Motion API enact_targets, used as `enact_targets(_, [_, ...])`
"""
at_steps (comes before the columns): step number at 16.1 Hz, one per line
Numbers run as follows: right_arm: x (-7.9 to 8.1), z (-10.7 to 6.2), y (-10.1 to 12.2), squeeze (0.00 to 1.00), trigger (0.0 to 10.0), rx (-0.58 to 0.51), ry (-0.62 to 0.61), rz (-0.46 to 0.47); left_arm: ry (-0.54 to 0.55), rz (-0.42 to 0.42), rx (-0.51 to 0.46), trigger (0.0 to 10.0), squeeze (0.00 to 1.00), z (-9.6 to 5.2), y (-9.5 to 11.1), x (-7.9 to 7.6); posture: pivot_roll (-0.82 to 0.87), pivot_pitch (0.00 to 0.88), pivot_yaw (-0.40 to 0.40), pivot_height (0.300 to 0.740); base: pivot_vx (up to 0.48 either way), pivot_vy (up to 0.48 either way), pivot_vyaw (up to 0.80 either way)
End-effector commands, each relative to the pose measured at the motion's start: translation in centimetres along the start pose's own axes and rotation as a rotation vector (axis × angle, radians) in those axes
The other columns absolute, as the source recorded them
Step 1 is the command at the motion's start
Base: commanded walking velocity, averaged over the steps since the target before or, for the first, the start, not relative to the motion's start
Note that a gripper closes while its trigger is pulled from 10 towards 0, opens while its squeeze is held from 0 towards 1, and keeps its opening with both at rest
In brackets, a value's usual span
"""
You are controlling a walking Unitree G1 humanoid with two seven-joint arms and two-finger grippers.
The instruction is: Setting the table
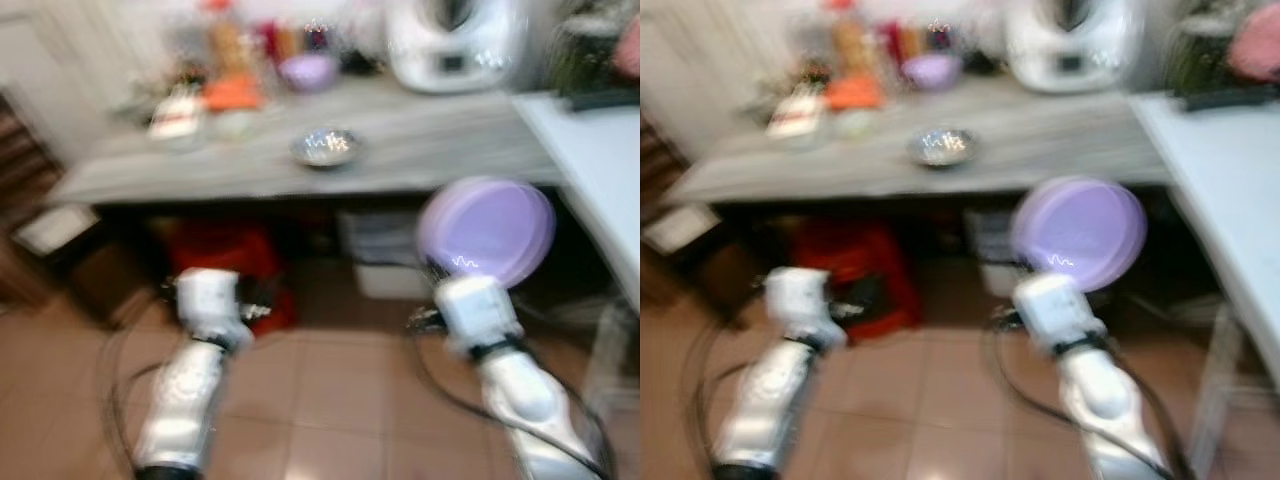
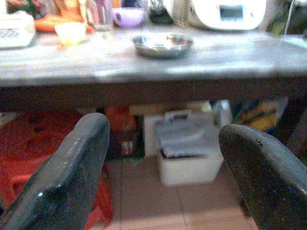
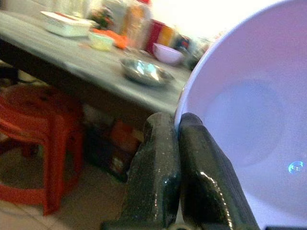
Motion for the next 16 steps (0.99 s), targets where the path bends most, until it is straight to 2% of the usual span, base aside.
enact_targets(1, [2.12,0.88,1.54,0.0,10.0,-0.069,0.069,0.029,0.078,0.031,0.044,10.0,0.0,-1.15,-0.87,2.75,-0.12,0.0,0.119,0.74,0.48,0.0,0.0])
enact_targets(10, [1.91,0.96,1.89,0.0,10.0,-0.078,0.074,0.02,0.069,0.019,0.042,10.0,0.0,-0.65,-0.81,2.15,-0.14,0.0,0.115,0.74,0.48,0.0,0.0])
enact_targets(14, [1.95,0.95,1.96,0.0,10.0,-0.082,0.076,0.025,0.061,0.018,0.038,10.0,0.0,-0.42,-0.66,1.93,-0.14,0.0,0.116,0.74,0.48,0.0,0.51])
enact_targets(16, [1.94,1.02,2.01,0.0,10.0,-0.083,0.074,0.027,0.06,0.021,0.039,10.0,0.0,-0.38,-0.66,1.91,-0.14,0.0,0.116,0.74,0.48,0.0,0.0])
Point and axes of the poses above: a point about 5 cm out from each wrist's last joint towards the gripper, its own z axis pointing out of the wrist towards the gripper, its own y axis along the axis of the wrist's last joint, x = y × z, the point moved 2 cm from there along z, pointing out of the wrist towards the gripper, and after that the axes turned 15 degrees about z, right-handed, at the moved point
